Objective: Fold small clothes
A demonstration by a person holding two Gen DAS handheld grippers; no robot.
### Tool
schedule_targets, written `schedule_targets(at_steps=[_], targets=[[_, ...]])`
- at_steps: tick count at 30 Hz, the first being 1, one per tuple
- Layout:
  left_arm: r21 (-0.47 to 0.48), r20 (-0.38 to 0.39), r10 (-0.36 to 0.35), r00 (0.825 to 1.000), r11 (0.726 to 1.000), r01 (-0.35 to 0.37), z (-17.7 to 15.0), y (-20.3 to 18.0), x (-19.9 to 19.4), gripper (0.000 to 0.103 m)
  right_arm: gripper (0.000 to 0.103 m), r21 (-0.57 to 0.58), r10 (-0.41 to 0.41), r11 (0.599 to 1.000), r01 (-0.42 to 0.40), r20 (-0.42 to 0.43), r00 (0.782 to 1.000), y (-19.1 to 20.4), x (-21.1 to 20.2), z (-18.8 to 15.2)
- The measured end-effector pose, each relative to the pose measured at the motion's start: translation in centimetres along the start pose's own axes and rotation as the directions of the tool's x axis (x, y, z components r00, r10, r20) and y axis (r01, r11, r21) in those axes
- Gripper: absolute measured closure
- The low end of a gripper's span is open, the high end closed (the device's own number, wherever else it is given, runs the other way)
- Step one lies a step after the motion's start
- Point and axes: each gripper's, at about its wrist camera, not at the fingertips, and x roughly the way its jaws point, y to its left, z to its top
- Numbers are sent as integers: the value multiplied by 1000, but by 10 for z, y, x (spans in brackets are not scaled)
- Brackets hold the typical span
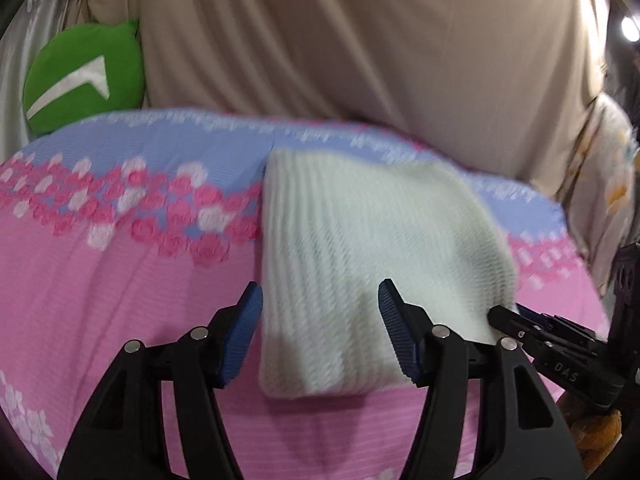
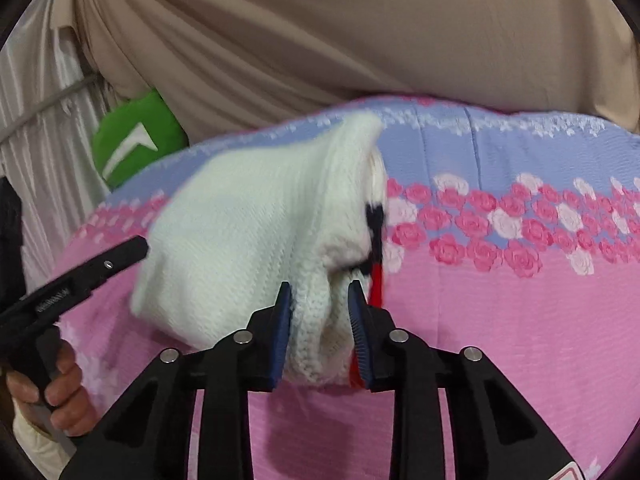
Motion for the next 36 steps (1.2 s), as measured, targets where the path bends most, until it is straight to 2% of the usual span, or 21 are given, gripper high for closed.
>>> schedule_targets(at_steps=[3, 5, 8, 11, 13, 14, 15, 16, 18, 22, 25, 28, 36], targets=[[-23, -72, 35, 997, 999, -37, -18, 11, 18, 43, 79, 7, -3, 1000, 3, 24, 1000, 0, -10, -2], [-37, -66, 26, 997, 999, -28, -23, 13, 13, 43, 79, 15, -6, 1000, 6, 49, 999, 2, -22, -5], [-12, -26, 70, 997, 997, -71, -35, 7, -1, 41, 79, 44, -11, 999, 8, 58, 998, -1, -30, -24], [9, -5, 115, 993, 993, -115, -54, -4, -16, 32, 72, 68, -11, 998, 8, 50, 999, -1, -35, -45], [-3, 12, 117, 993, 993, -117, -63, -9, -26, 13, 70, 57, -40, 998, 38, 31, 999, 3, -36, -57], [-12, 32, 127, 991, 992, -126, -70, -13, -34, 10, 69, 40, -52, 998, 51, 33, 998, 6, -39, -62], [-13, 52, 139, 989, 990, -138, -75, -17, -41, 8, 63, 26, -62, 998, 61, 46, 997, 10, -44, -65], [-11, 67, 153, 986, 988, -153, -78, -21, -45, 6, 50, 13, -74, 997, 74, 59, 995, 14, -48, -69], [-3, 76, 184, 980, 983, -185, -84, -29, -51, 5, 40, -16, -112, 993, 114, 78, 991, 21, -54, -75], [-19, 48, 220, 974, 975, -220, -90, -32, -52, 5, 29, -28, -152, 988, 155, 82, 985, 27, -60, -83], [-29, 51, 270, 962, 963, -269, -92, -33, -54, 5, 27, -5, -149, 989, 149, 70, 986, 22, -63, -87], [-25, 52, 277, 959, 961, -276, -94, -34, -56, 5, 21, 22, -155, 988, 154, 69, 985, 17, -66, -89], [18, 35, 297, 954, 955, -297, -94, -41, -50, 5, 17, 1, -177, 984, 178, 60, 982, 22, -64, -90]])
